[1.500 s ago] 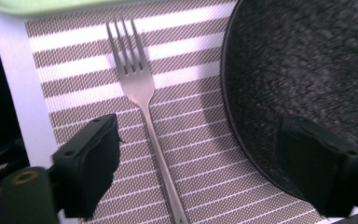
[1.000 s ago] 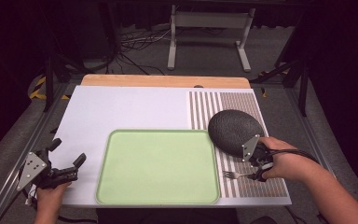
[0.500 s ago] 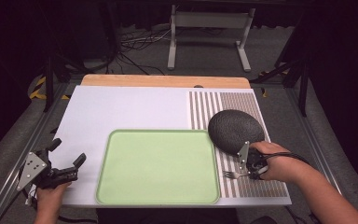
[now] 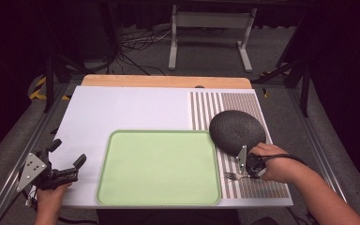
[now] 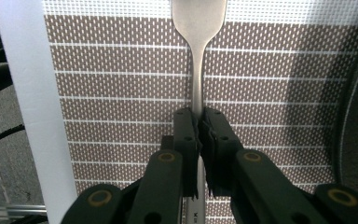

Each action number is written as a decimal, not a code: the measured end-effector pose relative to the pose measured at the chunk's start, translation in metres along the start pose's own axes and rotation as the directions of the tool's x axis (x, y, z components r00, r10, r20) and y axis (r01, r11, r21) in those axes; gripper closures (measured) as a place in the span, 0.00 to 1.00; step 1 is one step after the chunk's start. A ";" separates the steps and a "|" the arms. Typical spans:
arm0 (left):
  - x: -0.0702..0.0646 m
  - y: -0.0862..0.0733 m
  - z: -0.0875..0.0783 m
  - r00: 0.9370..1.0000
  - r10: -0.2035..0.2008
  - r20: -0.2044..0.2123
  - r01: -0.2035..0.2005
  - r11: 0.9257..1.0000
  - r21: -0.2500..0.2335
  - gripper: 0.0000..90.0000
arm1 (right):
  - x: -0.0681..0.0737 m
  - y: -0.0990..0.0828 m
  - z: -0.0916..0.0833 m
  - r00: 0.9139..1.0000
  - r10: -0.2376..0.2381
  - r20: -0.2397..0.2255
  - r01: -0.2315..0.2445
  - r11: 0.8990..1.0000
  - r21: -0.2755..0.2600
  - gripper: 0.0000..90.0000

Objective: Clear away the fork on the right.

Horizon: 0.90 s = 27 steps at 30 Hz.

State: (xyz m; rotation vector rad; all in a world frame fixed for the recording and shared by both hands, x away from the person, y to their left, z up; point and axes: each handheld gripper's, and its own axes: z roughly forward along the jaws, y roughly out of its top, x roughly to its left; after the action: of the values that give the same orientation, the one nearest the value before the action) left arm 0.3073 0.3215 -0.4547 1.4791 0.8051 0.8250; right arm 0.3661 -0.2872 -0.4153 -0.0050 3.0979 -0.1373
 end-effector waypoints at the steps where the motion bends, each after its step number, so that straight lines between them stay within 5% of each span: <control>1: 0.000 0.000 0.000 1.000 -0.001 0.001 0.001 1.000 0.000 0.00 | 0.000 0.000 0.000 1.000 0.000 0.001 0.000 1.000 0.000 0.94; 17: 0.000 0.000 0.000 1.000 -0.002 -0.001 0.002 1.000 0.003 0.00 | 0.000 -0.002 -0.003 1.000 0.026 -0.004 -0.026 1.000 -0.010 0.94; 27: 0.000 0.000 0.000 1.000 -0.001 -0.001 0.001 1.000 0.001 0.00 | 0.001 -0.001 -0.036 0.997 0.052 0.056 -0.047 0.996 -0.078 0.94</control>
State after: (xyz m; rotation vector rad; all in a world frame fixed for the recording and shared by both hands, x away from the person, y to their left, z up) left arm 0.3076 0.3214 -0.4547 1.4790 0.8066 0.8248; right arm 0.3636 -0.2855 -0.3798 0.0642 3.0398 -0.0164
